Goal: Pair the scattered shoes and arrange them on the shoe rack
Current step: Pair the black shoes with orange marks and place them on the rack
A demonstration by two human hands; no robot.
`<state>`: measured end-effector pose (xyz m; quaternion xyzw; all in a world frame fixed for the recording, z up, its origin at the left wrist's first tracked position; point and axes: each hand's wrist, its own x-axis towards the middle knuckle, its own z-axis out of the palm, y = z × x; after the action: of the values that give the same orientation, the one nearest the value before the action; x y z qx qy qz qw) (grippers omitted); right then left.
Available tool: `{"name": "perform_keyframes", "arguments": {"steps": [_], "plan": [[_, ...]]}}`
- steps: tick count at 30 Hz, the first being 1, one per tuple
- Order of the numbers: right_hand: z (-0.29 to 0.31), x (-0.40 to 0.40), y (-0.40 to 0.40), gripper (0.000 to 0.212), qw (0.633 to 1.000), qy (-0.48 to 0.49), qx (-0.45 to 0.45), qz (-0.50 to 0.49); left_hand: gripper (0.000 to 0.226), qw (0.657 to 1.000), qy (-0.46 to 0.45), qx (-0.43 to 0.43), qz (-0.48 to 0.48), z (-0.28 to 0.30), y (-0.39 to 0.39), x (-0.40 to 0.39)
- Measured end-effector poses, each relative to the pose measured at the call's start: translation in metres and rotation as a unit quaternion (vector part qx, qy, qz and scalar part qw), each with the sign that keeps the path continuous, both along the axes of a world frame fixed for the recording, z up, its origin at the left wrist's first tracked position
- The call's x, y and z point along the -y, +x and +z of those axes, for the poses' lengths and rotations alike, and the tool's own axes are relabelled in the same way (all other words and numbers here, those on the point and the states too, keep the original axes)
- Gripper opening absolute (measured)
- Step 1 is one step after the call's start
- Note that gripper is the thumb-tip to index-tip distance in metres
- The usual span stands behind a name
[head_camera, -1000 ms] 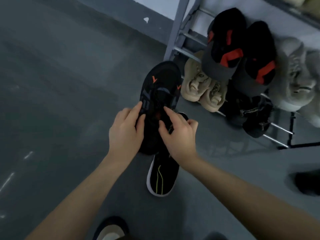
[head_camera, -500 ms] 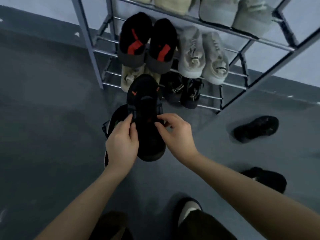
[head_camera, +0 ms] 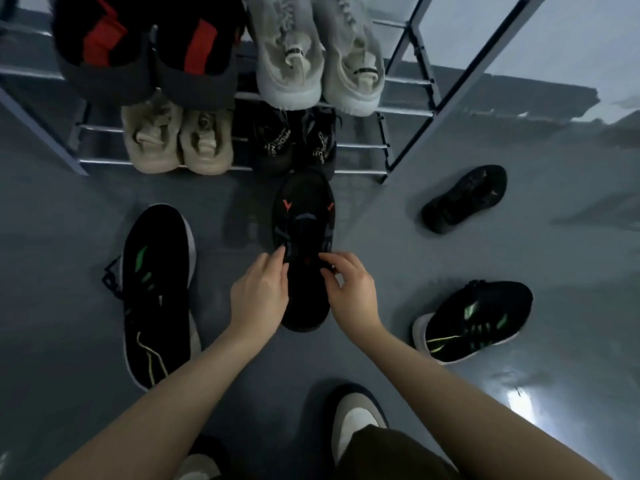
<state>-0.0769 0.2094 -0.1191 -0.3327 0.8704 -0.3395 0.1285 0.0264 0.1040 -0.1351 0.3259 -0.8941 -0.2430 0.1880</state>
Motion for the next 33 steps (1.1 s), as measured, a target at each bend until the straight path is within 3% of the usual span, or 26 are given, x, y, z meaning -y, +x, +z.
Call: {"name": "perform_keyframes", "arguments": {"steps": [5,13,18,24,33], "plan": [[-0.025,-0.004,-0.003,0.030,0.996,0.075,0.029,0.034,0.036,0.994,0.024,0.104,-0.020,-0.029,0.000,-0.011],[-0.003,-0.014,-0.029,0.028,0.999,0.031,0.002,0.011,0.045,0.991,-0.055,0.090,-0.077,-0.002,-0.020,-0.005],[0.018,-0.044,-0.076,0.026,0.996,0.008,-0.048,-0.081,0.045,0.977,-0.086,0.064,-0.184,0.022,-0.075,-0.015],[0.007,-0.081,-0.160,0.029,0.973,-0.004,-0.041,-0.227,0.044,0.961,-0.087,0.058,-0.256,0.028,-0.169,-0.039],[-0.031,-0.111,-0.234,0.054,0.972,0.079,0.008,-0.223,0.059,0.952,-0.042,0.123,-0.278,-0.028,-0.283,-0.078]]}}
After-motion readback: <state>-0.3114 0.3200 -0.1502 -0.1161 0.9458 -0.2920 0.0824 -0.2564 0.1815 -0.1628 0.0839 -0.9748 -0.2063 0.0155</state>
